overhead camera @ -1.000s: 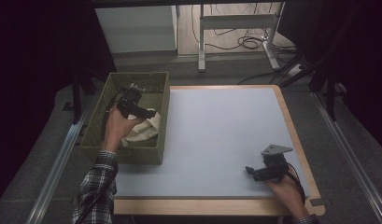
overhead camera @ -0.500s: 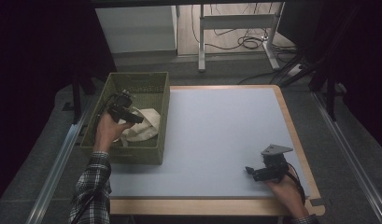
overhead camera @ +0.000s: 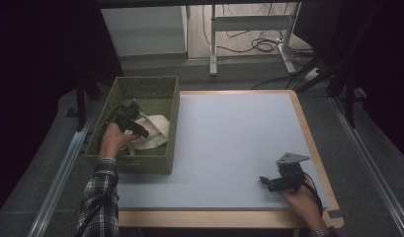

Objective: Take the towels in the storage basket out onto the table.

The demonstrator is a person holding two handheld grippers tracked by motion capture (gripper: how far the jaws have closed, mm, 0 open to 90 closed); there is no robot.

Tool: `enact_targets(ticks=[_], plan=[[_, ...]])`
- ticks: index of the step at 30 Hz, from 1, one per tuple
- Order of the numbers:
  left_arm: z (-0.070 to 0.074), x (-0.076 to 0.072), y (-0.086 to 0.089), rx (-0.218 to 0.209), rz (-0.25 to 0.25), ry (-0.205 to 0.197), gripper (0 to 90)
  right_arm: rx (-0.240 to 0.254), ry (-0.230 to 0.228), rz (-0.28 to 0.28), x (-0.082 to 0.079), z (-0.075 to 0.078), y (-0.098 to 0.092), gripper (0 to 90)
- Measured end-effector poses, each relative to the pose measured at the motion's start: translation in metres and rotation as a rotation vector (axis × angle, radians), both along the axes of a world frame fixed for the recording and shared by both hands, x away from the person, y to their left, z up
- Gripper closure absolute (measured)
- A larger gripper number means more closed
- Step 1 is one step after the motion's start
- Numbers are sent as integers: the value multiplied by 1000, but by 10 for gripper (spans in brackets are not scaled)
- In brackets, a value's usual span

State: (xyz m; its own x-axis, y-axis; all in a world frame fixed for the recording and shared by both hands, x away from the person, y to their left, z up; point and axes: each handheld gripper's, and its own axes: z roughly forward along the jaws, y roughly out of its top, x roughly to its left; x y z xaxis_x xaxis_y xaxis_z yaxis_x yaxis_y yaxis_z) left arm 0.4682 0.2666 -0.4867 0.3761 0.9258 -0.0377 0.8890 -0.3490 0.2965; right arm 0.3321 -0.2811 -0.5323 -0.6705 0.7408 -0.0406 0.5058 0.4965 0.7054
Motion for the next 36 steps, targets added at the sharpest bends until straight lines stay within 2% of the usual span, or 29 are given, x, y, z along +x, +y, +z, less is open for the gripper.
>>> enact_targets(ticks=[1, 2, 3, 4, 5, 7, 8, 9, 10, 11, 12, 13, 14, 15, 16, 17, 18, 19, 20, 24, 25, 26, 27, 28, 31, 32, 36], plan=[[0, 0, 0, 0, 0, 0, 153, 0, 0, 0, 0, 0, 0, 33], [-6, 5, -1, -1, 4, 40, 148, 0, 0, 0, 0, 0, 0, 33], [-6, 5, -1, -1, 4, 40, 141, 0, 0, 0, 0, 0, 0, 33], [-14, 10, -4, 1, 9, 87, 136, 0, 0, 0, 0, 0, 0, 33], [-14, 10, -4, 1, 9, 87, 139, 0, 0, 0, 0, 0, 0, 33], [-23, 15, -7, 0, 2, 143, 153, 1, 0, 0, 0, 0, 0, 33], [-26, 16, -11, 20, 3, 152, 172, 1, 0, 0, 0, 0, 0, 33], [-26, 16, -11, 20, 3, 152, 194, 1, 0, 0, 0, 0, 0, 33], [-22, 16, -12, 16, 28, 157, 272, 1, 0, 0, 0, 0, 0, 33], [-22, 16, -12, 16, 28, 157, 361, 1, 0, 0, 0, 0, 0, 33], [-16, 14, -13, 32, 15, 144, 534, 1, 0, 0, 0, 0, 0, 33], [-16, 14, -13, 32, 15, 144, 642, 1, 0, 0, 0, 0, 0, 33], [-16, 13, -15, 45, 6, 148, 642, 0, 0, 0, 0, 0, 0, 33], [-15, 12, -15, 56, 5, 144, 710, 1, 0, 1, 0, 0, 0, 33], [-14, 11, -14, 57, 0, 141, 824, 1, 0, 0, 0, 0, 0, 33], [-14, 11, -14, 57, 0, 141, 838, 1, 0, 0, 0, 0, 0, 33], [-12, 10, -11, 30, 3, 129, 846, 1, 0, 0, 0, 0, 0, 33], [-12, 10, -11, 30, 3, 129, 849, 1, 0, 0, 0, 0, 0, 33], [-7, 7, -6, -13, 13, 90, 851, 1, 1, 0, 0, 0, 0, 33], [7, 1, 3, -76, 19, 23, 851, 1, 1, 0, 0, 0, 0, 33], [7, 1, 3, -76, 19, 23, 851, 1, 1, 0, 0, 0, 0, 33], [15, -2, 5, -95, 16, -11, 851, 0, 0, 0, 0, 0, 0, 33], [15, -2, 5, -95, 16, -11, 851, 0, 0, 0, 0, 0, 0, 33], [22, -6, 8, -119, 15, -41, 851, 0, 0, 0, 0, 0, 0, 33], [28, -9, 9, -117, 7, -57, 851, 0, 0, 0, 0, 0, 0, 33], [36, -12, 10, -134, 3, -84, 851, 0, 0, 0, 0, 0, 0, 33], [53, -19, 12, -149, -7, -133, 851, 0, 0, 0, 0, 0, 0, 33]])
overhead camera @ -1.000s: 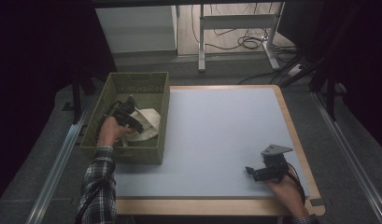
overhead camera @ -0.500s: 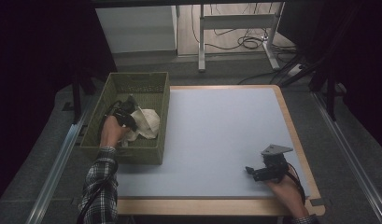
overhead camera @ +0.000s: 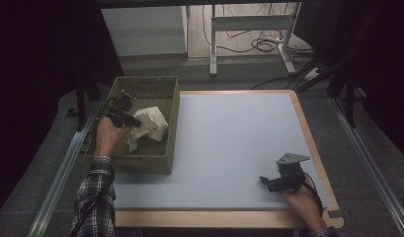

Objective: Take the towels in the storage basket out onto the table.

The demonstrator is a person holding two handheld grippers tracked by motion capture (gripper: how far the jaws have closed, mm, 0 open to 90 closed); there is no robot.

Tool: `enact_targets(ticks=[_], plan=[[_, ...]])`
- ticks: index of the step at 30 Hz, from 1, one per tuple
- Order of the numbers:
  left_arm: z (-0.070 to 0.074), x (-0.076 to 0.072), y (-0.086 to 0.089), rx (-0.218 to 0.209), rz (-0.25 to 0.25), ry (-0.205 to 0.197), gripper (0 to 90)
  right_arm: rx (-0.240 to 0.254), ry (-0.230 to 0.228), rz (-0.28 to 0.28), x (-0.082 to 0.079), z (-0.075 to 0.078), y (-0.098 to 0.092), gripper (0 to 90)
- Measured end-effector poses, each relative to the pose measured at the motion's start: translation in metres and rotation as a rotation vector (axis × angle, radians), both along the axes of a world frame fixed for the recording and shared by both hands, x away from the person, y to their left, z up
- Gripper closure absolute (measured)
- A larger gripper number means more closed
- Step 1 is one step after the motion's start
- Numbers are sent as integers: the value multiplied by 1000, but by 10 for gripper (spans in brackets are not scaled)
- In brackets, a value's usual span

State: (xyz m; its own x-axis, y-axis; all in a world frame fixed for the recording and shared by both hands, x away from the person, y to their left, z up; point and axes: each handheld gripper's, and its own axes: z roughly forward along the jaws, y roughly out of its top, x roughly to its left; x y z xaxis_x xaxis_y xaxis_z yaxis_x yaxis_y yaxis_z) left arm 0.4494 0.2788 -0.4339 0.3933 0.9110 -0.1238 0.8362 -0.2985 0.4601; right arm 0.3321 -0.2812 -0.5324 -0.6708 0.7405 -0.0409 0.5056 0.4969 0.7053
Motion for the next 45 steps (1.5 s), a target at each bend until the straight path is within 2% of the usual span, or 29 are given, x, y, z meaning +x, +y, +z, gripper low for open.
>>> enact_targets(ticks=[1, 3, 9, 15, 19, 25, 33, 39, 45], plan=[[0, 0, 0, 0, 0, 0, 851, 0, 0, 0, 0, 0, 0, 33], [12, -5, 3, -8, -1, -36, 851, 0, 0, 0, 0, 0, 0, 33], [31, -15, 11, -39, 8, -88, 851, -1, 0, 0, 0, 0, 0, 33], [44, -21, 16, -54, 14, -116, 850, -1, 0, 0, 0, 0, 0, 33], [63, -27, 19, -67, 20, -148, 850, 0, 0, 0, 0, 0, 0, 33], [79, -31, 19, -99, 16, -178, 850, -1, 0, 0, 0, 0, 0, 33], [105, -35, 11, -152, -9, -236, 849, 0, 0, 0, 0, 0, 0, 33], [117, -35, 1, -171, -33, -270, 849, 0, 1, -1, 0, 0, 0, 33], [130, -34, -16, -178, -71, -303, 848, 0, 0, 0, 0, 0, 0, 33]])
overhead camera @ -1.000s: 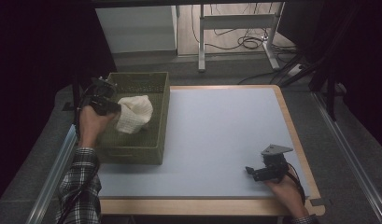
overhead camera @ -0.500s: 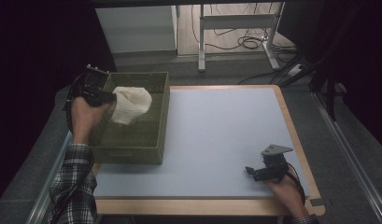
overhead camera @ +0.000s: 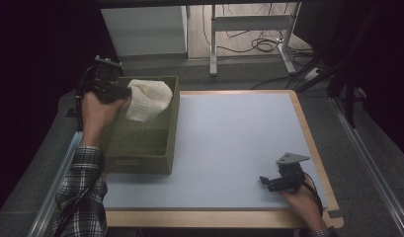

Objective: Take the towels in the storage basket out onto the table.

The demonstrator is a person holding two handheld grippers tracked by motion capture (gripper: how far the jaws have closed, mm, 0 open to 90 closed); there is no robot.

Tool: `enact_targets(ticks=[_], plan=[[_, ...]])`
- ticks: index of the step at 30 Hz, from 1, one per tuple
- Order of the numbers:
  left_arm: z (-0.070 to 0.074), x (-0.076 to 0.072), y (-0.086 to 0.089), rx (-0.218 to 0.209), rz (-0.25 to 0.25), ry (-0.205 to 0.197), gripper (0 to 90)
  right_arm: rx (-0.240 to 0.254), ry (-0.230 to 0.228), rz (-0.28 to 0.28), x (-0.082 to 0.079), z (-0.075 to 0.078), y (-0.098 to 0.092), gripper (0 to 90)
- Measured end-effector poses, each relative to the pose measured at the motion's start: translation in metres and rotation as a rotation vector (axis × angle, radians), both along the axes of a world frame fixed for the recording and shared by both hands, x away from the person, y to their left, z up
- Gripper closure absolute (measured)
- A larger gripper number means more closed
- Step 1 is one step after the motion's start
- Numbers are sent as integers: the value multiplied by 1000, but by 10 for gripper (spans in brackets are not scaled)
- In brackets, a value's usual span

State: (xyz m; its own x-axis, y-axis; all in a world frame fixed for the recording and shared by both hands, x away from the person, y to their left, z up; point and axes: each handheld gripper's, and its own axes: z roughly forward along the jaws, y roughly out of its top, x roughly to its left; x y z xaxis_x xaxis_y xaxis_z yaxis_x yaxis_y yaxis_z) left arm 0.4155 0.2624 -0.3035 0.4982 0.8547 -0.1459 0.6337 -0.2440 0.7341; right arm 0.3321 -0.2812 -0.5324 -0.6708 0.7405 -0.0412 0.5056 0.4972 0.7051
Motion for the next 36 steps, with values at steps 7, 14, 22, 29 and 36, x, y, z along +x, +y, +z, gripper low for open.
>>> enact_targets(ticks=[7, 14, 22, 29, 36], plan=[[18, 3, -23, 12, -46, -32, 848, 0, 1, 0, 0, 0, 0, 33], [33, 7, -49, 7, -92, -53, 847, 2, 3, 1, 0, 0, 0, 33], [37, 14, -83, 8, -159, -62, 847, 3, 4, 0, 0, 0, 0, 33], [24, 23, -119, 6, -224, -48, 846, 4, 5, 0, 0, 0, 0, 33], [4, 30, -146, 13, -289, -26, 844, 4, 7, 0, 0, 0, 0, 33]])
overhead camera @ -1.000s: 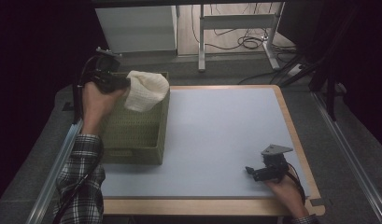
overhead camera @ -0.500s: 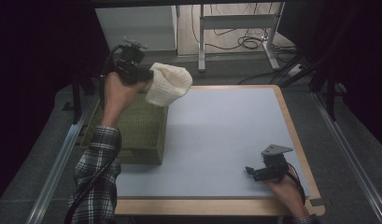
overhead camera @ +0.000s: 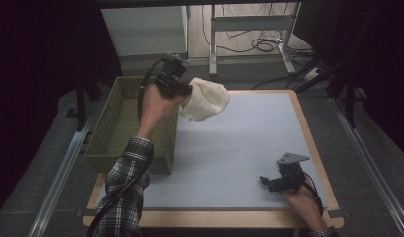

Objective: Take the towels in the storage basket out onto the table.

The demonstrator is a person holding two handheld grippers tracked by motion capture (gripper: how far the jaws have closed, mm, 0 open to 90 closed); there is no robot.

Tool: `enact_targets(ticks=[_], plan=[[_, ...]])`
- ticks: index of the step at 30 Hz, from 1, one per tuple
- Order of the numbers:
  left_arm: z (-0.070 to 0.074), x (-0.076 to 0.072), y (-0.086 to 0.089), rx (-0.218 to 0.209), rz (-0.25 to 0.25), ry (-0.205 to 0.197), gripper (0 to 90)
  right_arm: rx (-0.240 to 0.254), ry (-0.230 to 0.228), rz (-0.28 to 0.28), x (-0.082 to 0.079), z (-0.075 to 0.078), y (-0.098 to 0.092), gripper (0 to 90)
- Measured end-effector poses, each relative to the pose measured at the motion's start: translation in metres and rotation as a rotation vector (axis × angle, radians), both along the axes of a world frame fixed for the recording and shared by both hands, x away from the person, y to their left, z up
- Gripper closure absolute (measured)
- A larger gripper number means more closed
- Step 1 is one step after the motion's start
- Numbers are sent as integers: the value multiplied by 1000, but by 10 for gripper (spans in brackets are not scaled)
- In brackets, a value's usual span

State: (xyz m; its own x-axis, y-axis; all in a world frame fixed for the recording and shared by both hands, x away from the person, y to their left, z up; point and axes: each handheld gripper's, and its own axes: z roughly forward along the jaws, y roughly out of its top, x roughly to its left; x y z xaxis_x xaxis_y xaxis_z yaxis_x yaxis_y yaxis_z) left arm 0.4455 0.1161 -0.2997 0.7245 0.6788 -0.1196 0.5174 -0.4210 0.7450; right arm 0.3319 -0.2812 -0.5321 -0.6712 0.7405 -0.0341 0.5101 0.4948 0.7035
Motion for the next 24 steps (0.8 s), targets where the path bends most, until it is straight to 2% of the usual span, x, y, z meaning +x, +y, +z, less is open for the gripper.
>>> enact_targets(ticks=[6, 7, 8, 9, 10, 11, 12, 13, 14, 15, 16, 17, 18, 19, 20, 21, 22, 24], plan=[[-30, 5, -26, 8, -44, 32, 843, 0, -1, 0, 0, 0, 0, 33], [-41, 6, -34, 18, -59, 44, 843, 1, -1, -1, 0, 0, 0, 33], [-41, 6, -34, 18, -59, 44, 842, 1, -1, 0, 0, 0, 0, 33], [-50, 7, -41, 21, -69, 55, 842, 0, -1, 0, 0, 0, 0, 33], [-50, 7, -41, 21, -69, 55, 842, 0, -1, 0, 0, 0, 0, 33], [-61, 8, -48, 16, -81, 66, 842, 1, -1, 0, 0, 0, 0, 33], [-61, 8, -48, 16, -81, 66, 841, 1, -1, 0, 0, 0, 0, 33], [-73, 9, -56, 32, -95, 76, 840, 0, -2, 0, 0, 0, 0, 33], [-73, 9, -56, 32, -95, 76, 840, 0, -2, 0, 0, 0, 0, 33], [-83, 9, -63, 30, -109, 87, 839, 0, -2, 0, 0, 0, 0, 33], [-83, 9, -63, 30, -109, 87, 839, 0, -2, 0, 0, 0, 0, 33], [-93, 8, -68, 31, -119, 96, 838, -2, -5, 1, 0, 0, 0, 33], [-93, 8, -68, 31, -119, 96, 837, 0, -3, 0, 0, 0, 0, 33], [-104, 6, -76, 28, -127, 108, 836, -1, -5, 0, 0, 0, 0, 33], [-104, 6, -76, 28, -127, 108, 836, -1, -5, 0, 0, 0, 0, 33], [-114, 5, -82, 43, -136, 109, 835, -2, -5, -1, 0, 0, 0, 33], [-114, 5, -82, 43, -136, 109, 835, -2, -5, -1, 0, 0, 0, 33], [-128, 2, -90, 55, -149, 113, 832, -2, -5, 0, 0, 0, 0, 33]])
